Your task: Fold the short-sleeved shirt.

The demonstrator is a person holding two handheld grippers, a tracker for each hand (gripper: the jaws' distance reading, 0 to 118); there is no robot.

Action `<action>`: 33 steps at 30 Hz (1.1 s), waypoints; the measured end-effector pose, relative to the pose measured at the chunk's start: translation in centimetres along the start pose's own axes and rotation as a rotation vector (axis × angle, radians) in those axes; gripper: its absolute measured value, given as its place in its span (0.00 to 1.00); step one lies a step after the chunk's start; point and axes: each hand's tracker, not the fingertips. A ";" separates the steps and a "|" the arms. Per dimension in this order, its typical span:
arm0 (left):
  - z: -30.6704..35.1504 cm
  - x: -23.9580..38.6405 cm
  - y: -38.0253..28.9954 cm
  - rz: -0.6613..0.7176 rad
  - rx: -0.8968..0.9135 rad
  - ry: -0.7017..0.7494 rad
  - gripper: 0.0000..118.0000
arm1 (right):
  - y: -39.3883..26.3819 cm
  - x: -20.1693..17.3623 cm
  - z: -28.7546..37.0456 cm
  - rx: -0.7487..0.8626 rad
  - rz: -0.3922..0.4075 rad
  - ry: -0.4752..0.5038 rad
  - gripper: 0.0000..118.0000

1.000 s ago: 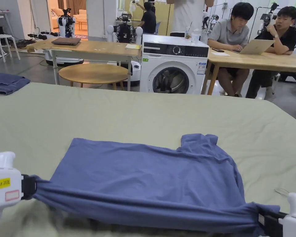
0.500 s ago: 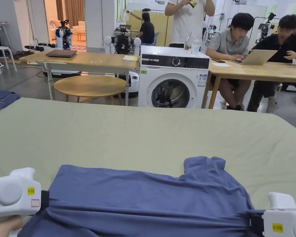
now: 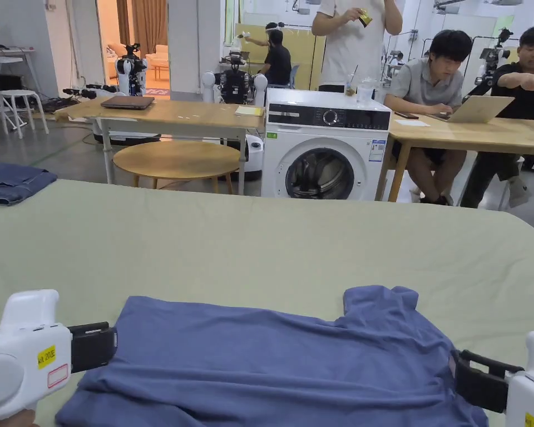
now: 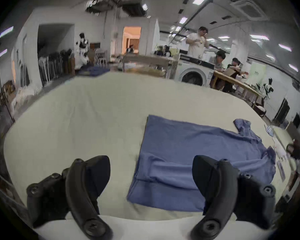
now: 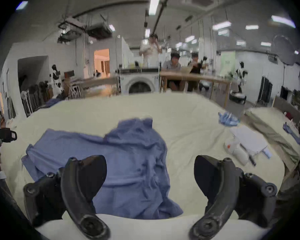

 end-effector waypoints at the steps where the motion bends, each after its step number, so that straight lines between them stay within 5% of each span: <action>1: 1.1 0.5 -0.1 -0.020 0.026 -0.008 0.78 | 0.3 -0.4 1.0 0.036 0.000 0.009 0.86; 3: 3.1 1.4 -0.3 -0.060 0.090 -0.040 0.39 | 0.6 -1.4 2.6 0.088 0.000 0.054 0.68; 4: 4.0 1.8 -0.6 -0.074 0.120 -0.049 0.04 | 0.7 -1.9 3.4 0.097 0.008 0.077 0.29; 5: 4.8 2.1 -0.8 -0.086 0.143 -0.053 0.00 | 0.7 -2.3 4.2 0.101 0.021 0.082 0.29; 7: 5.7 2.3 -1.2 -0.073 0.181 -0.045 0.00 | 0.4 -3.3 5.1 0.142 0.056 0.037 0.00; 16: 3.1 -0.6 -1.8 -0.014 -0.059 -0.106 0.00 | -1.1 -3.8 5.6 0.084 0.042 0.096 0.00; 17: 2.2 -1.1 -1.9 -0.009 -0.088 -0.077 0.13 | -1.3 -3.7 5.3 0.068 0.040 0.097 0.00; 18: 1.2 -1.4 -1.9 -0.006 -0.137 -0.052 0.38 | -1.6 -3.6 5.0 0.057 0.037 0.097 0.00; 19: -0.2 -1.8 -2.0 -0.003 -0.218 -0.047 0.78 | -1.8 -3.5 4.9 0.049 0.032 0.097 0.00; 20: -1.5 -2.2 -2.2 0.005 -0.290 -0.052 0.93 | -2.0 -3.5 4.8 0.043 0.030 0.095 0.00; 21: -2.6 -2.6 -2.6 0.016 -0.334 -0.066 0.94 | -2.4 -3.4 4.6 0.043 0.031 0.089 0.00; 26: -6.1 -2.6 -3.6 0.007 -0.388 -0.021 0.88 | -3.4 -3.4 3.3 -0.002 0.051 0.069 0.00; 31: -7.4 -1.7 -4.5 -0.030 -0.420 0.011 0.42 | -4.1 -2.9 1.3 -0.073 0.061 0.040 0.04; 32: -7.0 -1.7 -4.4 -0.042 -0.414 -0.001 0.27 | -4.2 -2.7 1.0 -0.086 0.076 0.028 0.18; 33: -6.8 -1.5 -4.3 -0.053 -0.407 -0.007 0.08 | -4.3 -2.5 0.6 -0.098 0.089 0.019 0.44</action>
